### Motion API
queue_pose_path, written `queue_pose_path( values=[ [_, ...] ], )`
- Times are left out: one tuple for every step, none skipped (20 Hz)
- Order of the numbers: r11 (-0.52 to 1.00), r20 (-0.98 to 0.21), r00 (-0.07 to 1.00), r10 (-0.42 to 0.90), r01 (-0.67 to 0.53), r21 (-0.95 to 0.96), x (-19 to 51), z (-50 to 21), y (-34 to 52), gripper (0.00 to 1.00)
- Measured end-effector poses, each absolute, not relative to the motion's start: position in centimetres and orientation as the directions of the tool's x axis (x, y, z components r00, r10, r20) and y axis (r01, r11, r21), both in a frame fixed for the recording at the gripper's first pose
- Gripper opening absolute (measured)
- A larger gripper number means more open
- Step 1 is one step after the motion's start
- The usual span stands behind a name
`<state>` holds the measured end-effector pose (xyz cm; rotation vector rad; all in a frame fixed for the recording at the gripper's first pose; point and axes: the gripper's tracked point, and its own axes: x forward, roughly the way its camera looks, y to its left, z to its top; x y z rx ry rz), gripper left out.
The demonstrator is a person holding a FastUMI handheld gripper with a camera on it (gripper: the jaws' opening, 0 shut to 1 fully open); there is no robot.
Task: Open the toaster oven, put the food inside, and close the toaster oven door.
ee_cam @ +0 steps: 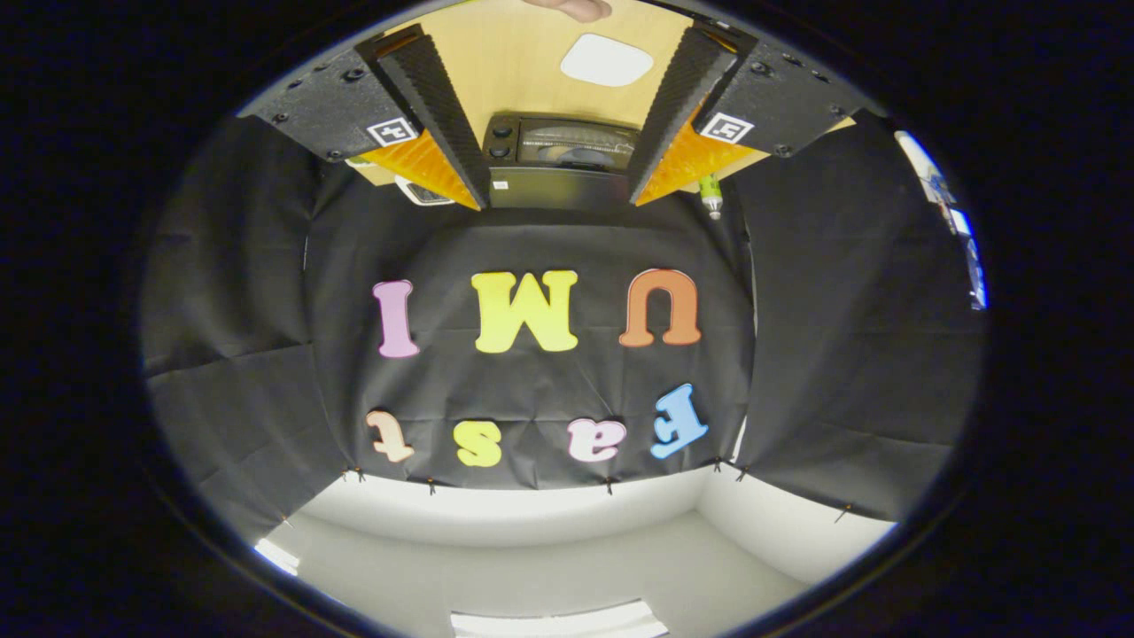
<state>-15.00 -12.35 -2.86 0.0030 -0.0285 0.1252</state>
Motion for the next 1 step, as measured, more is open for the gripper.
queue_pose_path(
  values=[
    [0.993, 0.027, 0.992, 0.121, -0.121, 0.001, -15.01, -2.79, -12.3, 1.0]
  ],
)
